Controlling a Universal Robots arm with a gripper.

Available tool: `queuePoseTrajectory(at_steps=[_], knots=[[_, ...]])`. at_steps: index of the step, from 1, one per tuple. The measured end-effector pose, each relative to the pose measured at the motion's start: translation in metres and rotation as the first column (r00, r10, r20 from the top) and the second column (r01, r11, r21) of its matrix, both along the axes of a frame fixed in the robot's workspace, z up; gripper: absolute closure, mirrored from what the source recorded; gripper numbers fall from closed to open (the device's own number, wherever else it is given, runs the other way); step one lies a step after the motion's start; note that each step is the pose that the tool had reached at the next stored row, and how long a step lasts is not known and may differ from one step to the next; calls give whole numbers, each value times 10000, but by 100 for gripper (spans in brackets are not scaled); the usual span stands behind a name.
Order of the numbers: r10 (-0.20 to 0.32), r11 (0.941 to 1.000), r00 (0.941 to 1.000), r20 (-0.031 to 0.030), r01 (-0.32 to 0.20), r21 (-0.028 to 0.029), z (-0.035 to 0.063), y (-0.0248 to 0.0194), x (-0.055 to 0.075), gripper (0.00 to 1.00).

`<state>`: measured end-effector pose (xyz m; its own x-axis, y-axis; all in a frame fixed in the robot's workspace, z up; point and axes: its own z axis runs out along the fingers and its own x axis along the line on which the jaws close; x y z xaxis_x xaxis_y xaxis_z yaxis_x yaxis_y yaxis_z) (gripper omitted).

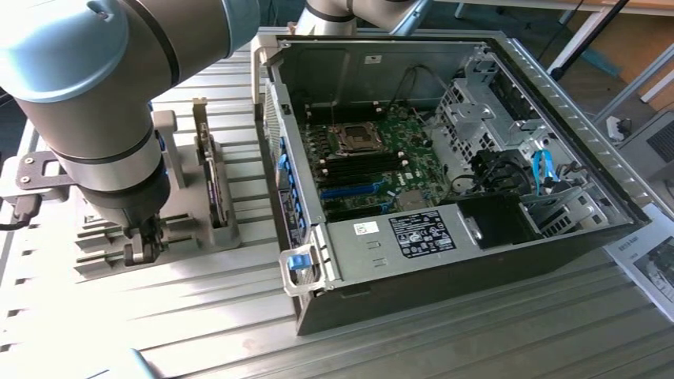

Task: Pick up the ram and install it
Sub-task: 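Pick up the ram and move it above insertion slot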

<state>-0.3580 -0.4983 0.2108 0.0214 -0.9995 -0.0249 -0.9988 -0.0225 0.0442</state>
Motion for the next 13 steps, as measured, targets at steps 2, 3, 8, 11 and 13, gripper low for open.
queuePoseTrajectory(at_steps=[2, 3, 8, 11, 13], knots=[[0, 10000, 10000, 0, 0, 0, 0, 0, 0, 75], [0, 10000, 10000, 0, 0, 0, 0, 0, 0, 75], [0, 10000, 10000, -1, 0, 0, 0, 0, 0, 83], [0, 10000, 10000, -1, 0, 0, 0, 0, 0, 88], [0, 10000, 10000, -1, 0, 0, 0, 0, 0, 88]])
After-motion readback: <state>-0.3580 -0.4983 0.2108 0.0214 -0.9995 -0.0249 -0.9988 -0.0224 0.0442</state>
